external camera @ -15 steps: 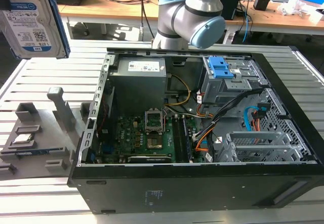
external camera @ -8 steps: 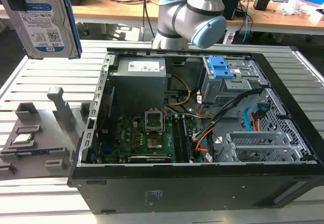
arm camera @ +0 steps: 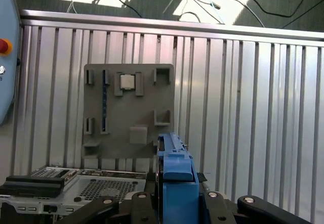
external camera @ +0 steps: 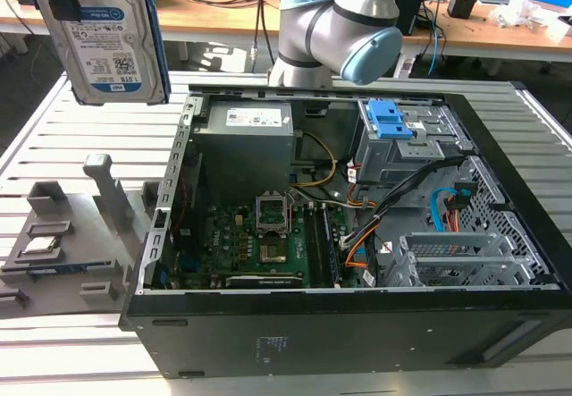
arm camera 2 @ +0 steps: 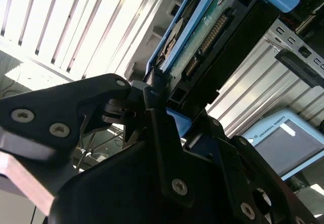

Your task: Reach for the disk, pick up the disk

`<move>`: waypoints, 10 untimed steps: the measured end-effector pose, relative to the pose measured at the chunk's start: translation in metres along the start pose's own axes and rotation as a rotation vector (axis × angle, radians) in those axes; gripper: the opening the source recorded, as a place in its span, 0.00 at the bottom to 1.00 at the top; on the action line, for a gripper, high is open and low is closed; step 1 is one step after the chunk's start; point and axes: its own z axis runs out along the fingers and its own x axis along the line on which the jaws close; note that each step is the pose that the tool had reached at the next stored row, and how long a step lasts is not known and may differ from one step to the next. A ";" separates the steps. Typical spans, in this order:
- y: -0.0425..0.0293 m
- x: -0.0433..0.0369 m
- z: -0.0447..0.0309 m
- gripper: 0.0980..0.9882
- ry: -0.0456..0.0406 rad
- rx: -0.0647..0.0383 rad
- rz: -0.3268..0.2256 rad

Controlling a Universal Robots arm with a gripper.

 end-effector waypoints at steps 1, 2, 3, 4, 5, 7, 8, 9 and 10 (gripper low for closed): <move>-0.0027 0.0002 -0.0001 0.30 0.0000 0.000 0.000; -0.0058 0.0004 -0.0003 0.30 0.0000 0.000 0.000; -0.0088 0.0006 -0.0004 0.30 0.0000 0.000 0.000; -0.0129 0.0008 -0.0006 0.30 0.0001 0.000 0.000; -0.0156 0.0010 -0.0008 0.30 0.0001 0.000 0.000; -0.0248 0.0015 -0.0011 0.30 0.0001 0.000 0.000; -0.0293 0.0018 -0.0013 0.30 0.0000 0.000 0.000; -0.0321 0.0020 -0.0014 0.30 0.0000 0.000 0.000; -0.0348 0.0022 -0.0015 0.30 0.0001 0.000 0.000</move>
